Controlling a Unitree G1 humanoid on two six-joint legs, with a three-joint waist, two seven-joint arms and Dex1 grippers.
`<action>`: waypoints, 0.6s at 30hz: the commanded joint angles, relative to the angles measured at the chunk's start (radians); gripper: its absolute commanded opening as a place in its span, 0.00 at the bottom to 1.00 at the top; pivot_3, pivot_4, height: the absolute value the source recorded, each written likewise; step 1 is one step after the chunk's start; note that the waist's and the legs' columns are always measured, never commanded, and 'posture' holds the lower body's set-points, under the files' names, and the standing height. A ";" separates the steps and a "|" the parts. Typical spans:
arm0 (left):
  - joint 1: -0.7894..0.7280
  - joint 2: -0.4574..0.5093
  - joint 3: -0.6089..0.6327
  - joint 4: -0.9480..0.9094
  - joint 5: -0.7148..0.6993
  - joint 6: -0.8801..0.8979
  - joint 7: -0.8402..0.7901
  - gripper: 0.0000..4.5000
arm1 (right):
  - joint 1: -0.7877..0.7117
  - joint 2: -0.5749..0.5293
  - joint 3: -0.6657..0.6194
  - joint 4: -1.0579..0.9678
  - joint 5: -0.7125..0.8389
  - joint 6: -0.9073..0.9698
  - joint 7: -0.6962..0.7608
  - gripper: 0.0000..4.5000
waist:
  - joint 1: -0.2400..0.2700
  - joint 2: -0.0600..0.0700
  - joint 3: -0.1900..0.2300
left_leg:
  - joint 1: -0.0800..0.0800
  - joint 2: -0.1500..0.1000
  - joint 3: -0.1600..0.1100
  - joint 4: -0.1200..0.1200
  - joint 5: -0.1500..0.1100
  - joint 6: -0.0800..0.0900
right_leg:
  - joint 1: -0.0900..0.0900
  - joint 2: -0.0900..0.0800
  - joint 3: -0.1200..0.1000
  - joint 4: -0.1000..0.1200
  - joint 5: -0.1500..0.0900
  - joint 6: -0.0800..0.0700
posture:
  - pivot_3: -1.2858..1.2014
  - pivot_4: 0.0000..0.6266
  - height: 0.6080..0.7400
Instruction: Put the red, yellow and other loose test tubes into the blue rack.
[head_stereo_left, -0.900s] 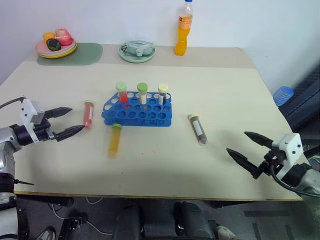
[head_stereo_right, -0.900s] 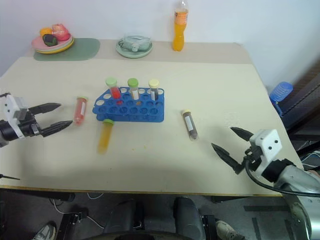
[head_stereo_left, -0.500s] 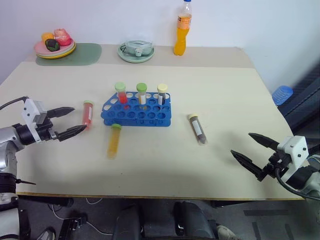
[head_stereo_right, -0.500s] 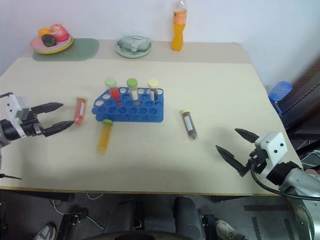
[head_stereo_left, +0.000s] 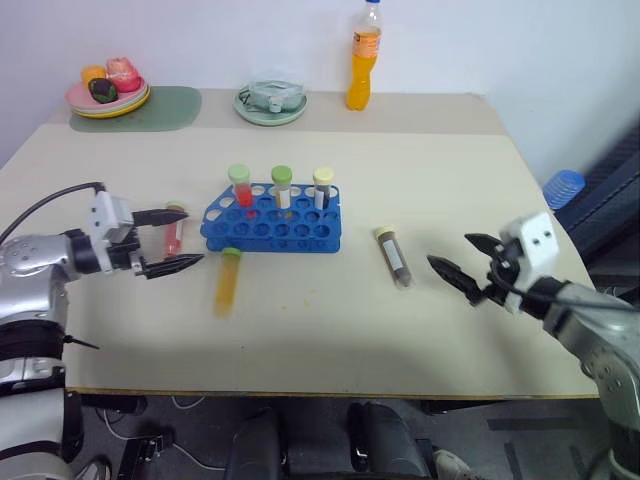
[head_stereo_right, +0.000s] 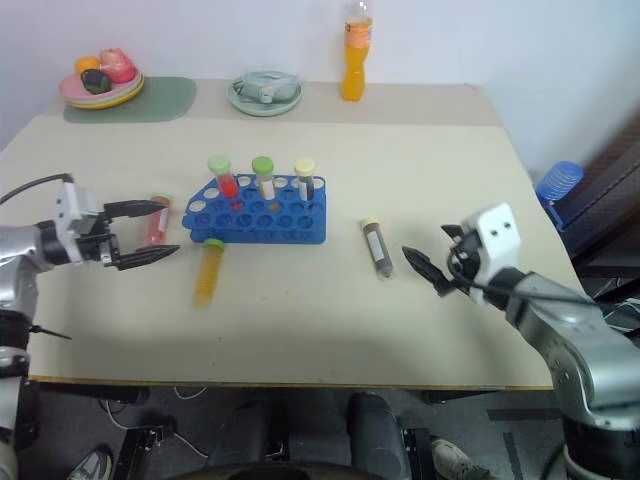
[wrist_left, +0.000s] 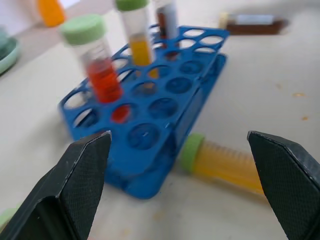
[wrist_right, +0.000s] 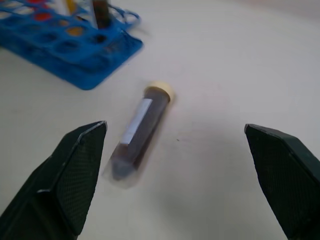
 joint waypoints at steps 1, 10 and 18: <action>-0.047 -0.004 -0.020 -0.031 0.008 -0.009 -0.025 0.99 | -0.202 0.075 0.047 0.054 0.038 0.268 -0.105 1.00 | -0.001 0.000 0.000 | 0.000 0.000 0.000 0.000 0.000 0.000 | 0.000 0.000 0.000 0.000 0.001 0.001 | 0.52 0.24 1.00; -0.044 -0.036 -0.051 -0.155 -0.016 0.075 -0.027 0.99 | -0.488 0.210 0.134 0.304 -0.064 0.529 -0.185 1.00 | 0.004 0.000 0.000 | -0.016 0.000 0.000 0.003 0.004 -0.006 | -0.013 0.000 -0.001 0.003 0.002 0.003 | 0.52 0.24 1.00; -0.017 -0.029 -0.046 -0.207 -0.023 0.131 -0.029 0.99 | -0.521 0.196 0.222 0.468 -0.131 0.478 -0.140 1.00 | -0.008 0.000 0.000 | -0.016 -0.001 0.000 0.003 0.003 -0.005 | -0.013 0.000 -0.001 0.002 0.002 0.003 | 0.52 0.24 1.00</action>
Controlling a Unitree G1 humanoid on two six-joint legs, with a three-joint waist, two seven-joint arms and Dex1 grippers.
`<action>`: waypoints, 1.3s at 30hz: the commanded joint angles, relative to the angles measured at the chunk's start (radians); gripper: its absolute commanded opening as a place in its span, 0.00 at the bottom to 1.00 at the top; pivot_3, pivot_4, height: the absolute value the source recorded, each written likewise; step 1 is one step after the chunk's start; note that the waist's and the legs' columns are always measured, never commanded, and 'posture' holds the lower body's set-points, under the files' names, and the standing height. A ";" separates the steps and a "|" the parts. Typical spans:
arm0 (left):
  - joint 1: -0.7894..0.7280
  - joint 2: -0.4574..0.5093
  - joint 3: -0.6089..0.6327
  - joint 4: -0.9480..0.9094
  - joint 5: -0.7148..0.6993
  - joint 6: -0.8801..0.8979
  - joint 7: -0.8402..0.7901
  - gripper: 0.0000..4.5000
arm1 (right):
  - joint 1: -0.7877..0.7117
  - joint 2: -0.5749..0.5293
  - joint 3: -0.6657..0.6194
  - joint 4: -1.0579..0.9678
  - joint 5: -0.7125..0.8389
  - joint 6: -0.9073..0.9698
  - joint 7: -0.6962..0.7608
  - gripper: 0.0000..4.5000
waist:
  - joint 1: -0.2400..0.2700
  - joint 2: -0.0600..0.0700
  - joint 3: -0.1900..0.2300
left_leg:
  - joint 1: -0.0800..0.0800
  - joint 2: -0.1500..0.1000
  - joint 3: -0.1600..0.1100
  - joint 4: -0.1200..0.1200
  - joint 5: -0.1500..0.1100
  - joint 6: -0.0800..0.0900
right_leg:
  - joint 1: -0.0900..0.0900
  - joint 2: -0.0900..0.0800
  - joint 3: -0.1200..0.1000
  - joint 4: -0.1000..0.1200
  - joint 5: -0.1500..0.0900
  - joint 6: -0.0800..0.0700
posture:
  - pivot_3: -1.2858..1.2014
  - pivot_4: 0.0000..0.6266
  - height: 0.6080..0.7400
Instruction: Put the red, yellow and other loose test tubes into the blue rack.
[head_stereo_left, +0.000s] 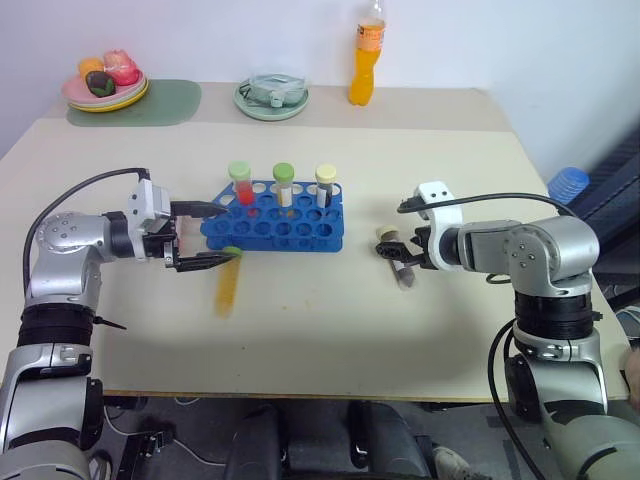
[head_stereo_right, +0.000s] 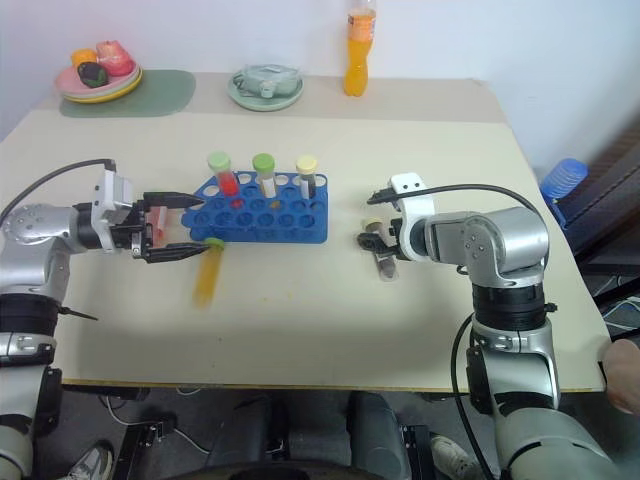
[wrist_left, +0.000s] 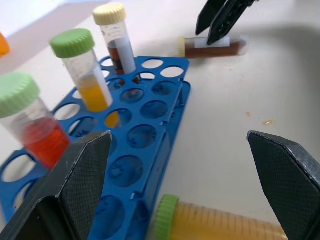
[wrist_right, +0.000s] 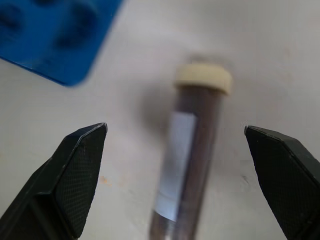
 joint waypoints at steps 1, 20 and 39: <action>0.001 0.015 0.013 -0.047 -0.021 0.016 -0.005 0.99 | -0.049 -0.020 0.038 0.059 -0.030 -0.036 0.031 1.00 | -0.001 0.000 0.000 | 0.000 0.000 0.000 0.000 0.000 0.000 | 0.000 0.000 0.000 0.000 0.000 0.000 | 0.52 0.24 1.00; 0.072 0.025 0.035 -0.160 -0.057 0.117 0.021 1.00 | -0.093 -0.211 0.479 0.184 -0.275 -0.501 0.395 0.22 | -0.025 -0.001 -0.001 | 0.002 0.002 -0.001 0.001 0.001 -0.001 | 0.001 0.001 0.000 0.001 0.000 0.000 | 0.52 0.24 1.00; 0.109 0.026 0.080 -0.165 -0.088 0.149 0.107 1.00 | 0.126 0.262 0.121 -0.041 -0.149 -1.331 0.360 0.22 | -0.017 0.000 0.000 | 0.002 0.002 -0.001 0.001 0.002 -0.003 | 0.001 0.002 0.000 0.001 0.000 0.000 | 0.52 0.24 1.00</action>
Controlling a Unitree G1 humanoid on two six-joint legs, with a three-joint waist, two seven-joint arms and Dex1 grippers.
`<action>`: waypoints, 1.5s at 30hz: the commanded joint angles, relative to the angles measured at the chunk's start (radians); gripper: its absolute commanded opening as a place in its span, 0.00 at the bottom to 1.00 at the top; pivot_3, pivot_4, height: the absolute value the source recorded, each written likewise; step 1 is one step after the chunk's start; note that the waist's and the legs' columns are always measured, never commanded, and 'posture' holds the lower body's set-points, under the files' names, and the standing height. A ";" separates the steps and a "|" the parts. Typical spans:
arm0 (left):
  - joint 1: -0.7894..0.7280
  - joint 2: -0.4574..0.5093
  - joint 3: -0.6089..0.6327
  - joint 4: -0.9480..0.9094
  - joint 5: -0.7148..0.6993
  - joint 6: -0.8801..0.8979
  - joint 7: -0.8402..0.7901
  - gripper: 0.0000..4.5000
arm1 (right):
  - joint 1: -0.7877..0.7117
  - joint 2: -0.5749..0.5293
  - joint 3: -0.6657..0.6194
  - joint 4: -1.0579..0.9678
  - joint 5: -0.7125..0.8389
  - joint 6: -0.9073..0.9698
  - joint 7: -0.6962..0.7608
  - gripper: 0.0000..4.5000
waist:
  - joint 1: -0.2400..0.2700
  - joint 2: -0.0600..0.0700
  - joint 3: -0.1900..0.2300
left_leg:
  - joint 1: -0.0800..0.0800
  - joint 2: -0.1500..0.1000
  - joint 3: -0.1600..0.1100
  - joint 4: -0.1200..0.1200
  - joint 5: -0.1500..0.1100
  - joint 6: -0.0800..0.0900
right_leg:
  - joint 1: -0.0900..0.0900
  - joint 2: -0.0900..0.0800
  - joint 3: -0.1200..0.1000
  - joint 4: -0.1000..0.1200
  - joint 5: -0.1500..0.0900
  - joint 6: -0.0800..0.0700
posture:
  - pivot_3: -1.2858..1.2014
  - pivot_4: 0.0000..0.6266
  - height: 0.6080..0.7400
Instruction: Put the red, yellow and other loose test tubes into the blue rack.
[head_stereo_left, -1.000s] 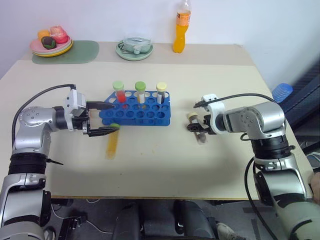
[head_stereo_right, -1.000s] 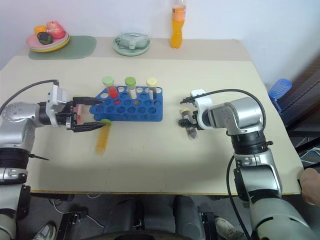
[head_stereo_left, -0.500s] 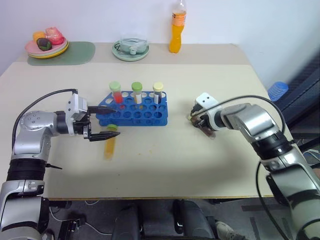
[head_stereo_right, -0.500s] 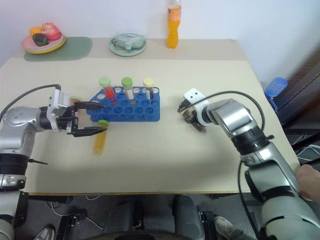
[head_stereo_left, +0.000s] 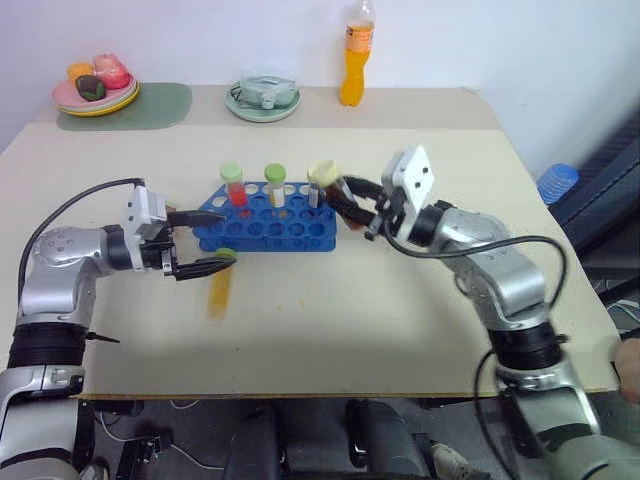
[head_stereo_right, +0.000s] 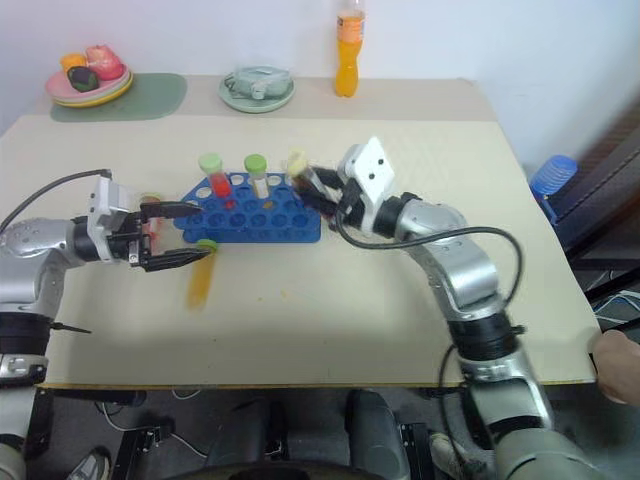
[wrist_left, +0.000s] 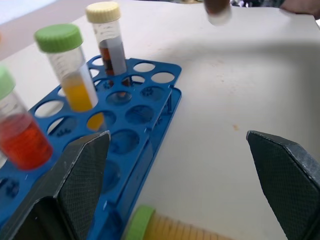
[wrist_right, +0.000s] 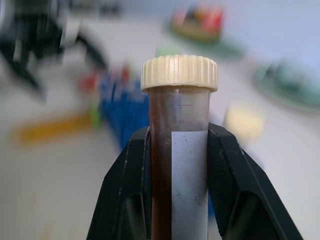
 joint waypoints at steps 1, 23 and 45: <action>0.005 0.013 0.042 -0.037 -0.028 0.013 0.024 1.00 | -0.007 0.113 -0.014 0.052 0.003 -0.171 -0.027 0.22 | 0.002 0.000 0.000 | 0.000 0.000 0.000 0.000 0.000 0.000 | 0.000 0.000 0.000 0.000 0.000 0.000 | 0.52 0.24 1.00; 0.174 0.086 0.172 -0.204 -0.084 0.087 0.105 1.00 | -0.100 0.364 -0.023 0.920 -0.195 -0.964 -0.031 0.22 | -0.008 0.002 0.001 | 0.001 0.000 0.000 0.000 0.001 -0.002 | 0.001 0.000 0.000 0.001 0.000 0.000 | 0.52 0.24 1.00; 0.148 0.074 0.148 -0.201 -0.087 0.092 0.106 1.00 | -0.078 0.318 -0.047 0.920 -0.208 -0.964 -0.022 0.22 | -0.007 0.003 0.001 | 0.001 0.000 0.000 0.000 0.001 -0.002 | 0.001 0.000 0.000 0.001 0.000 0.000 | 0.52 0.24 1.00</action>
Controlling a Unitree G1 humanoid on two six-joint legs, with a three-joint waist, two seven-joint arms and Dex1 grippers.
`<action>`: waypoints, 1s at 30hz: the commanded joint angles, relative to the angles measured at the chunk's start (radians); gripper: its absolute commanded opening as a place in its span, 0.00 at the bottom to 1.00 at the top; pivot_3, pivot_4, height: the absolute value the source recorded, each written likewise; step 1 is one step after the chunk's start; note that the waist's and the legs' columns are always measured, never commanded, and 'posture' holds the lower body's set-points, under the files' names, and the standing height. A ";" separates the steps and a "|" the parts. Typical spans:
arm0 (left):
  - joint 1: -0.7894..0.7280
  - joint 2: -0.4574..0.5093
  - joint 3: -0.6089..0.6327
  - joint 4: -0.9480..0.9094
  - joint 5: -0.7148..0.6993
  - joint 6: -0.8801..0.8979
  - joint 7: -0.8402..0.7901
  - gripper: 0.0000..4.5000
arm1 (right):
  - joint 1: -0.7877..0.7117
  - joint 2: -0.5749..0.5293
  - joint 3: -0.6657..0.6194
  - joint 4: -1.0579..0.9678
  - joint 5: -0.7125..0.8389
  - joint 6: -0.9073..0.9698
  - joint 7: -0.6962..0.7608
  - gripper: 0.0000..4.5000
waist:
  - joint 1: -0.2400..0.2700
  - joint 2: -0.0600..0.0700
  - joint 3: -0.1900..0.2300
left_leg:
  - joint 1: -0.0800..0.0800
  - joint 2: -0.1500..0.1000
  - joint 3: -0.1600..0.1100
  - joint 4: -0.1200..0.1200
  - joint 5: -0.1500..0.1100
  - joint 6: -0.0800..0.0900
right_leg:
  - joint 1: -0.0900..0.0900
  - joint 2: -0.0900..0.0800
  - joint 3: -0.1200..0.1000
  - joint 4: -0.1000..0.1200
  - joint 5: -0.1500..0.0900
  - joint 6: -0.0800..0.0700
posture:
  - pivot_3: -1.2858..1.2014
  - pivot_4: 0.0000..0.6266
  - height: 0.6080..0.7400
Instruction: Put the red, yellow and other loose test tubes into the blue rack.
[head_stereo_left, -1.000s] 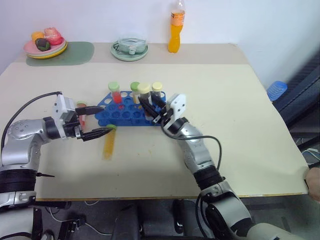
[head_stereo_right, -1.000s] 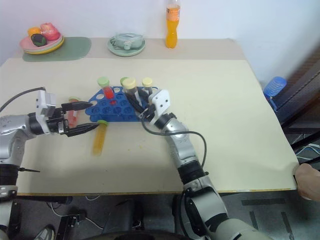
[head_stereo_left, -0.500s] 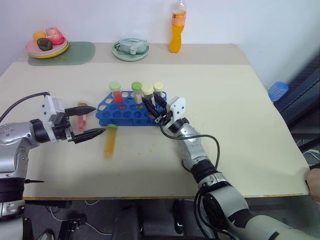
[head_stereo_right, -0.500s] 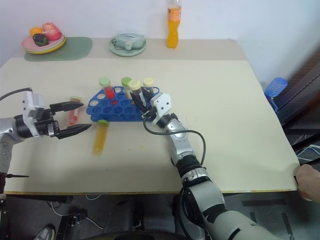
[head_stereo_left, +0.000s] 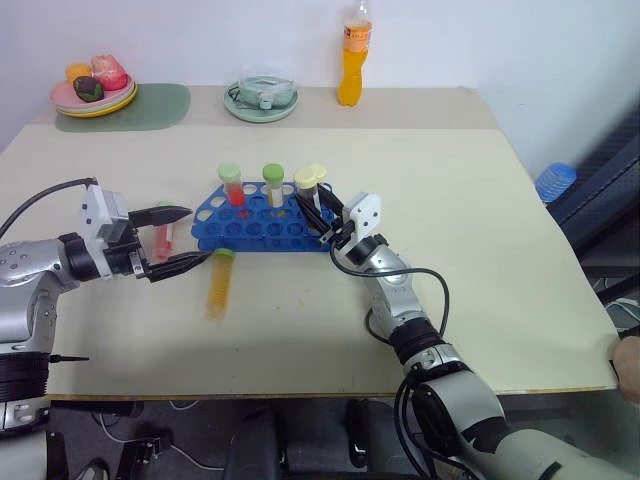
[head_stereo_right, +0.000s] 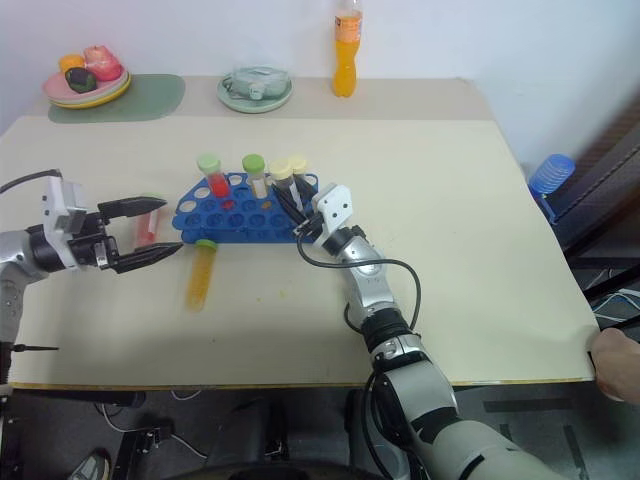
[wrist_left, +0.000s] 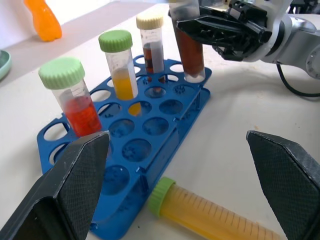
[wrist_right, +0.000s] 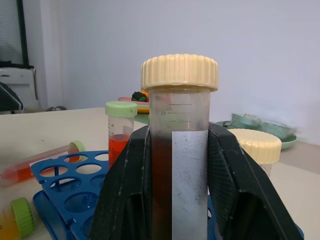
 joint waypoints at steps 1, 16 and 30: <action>-0.013 0.005 0.006 -0.009 -0.021 -0.002 -0.014 1.00 | 0.007 -0.001 -0.006 0.002 -0.010 -0.017 -0.010 0.22 | 0.000 0.000 0.000 | 0.000 0.000 0.000 0.000 0.000 0.000 | 0.000 0.000 0.000 0.000 0.000 0.000 | 0.52 0.24 1.00; 0.058 -0.002 0.016 -0.088 -0.076 0.070 -0.033 1.00 | -0.007 0.026 -0.014 0.066 0.001 -0.025 0.012 0.22 | -0.001 0.000 0.000 | 0.001 0.000 0.000 0.000 0.000 0.000 | 0.000 0.000 0.000 0.000 0.000 0.000 | 0.52 0.24 1.00; 0.080 -0.026 0.028 -0.123 -0.098 0.107 0.056 1.00 | 0.087 -0.050 -0.016 -0.005 -0.066 -0.083 -0.008 1.00 | 0.001 0.000 0.000 | 0.001 0.000 0.000 0.000 0.000 0.000 | 0.000 0.000 0.000 0.000 0.000 0.000 | 0.52 0.24 1.00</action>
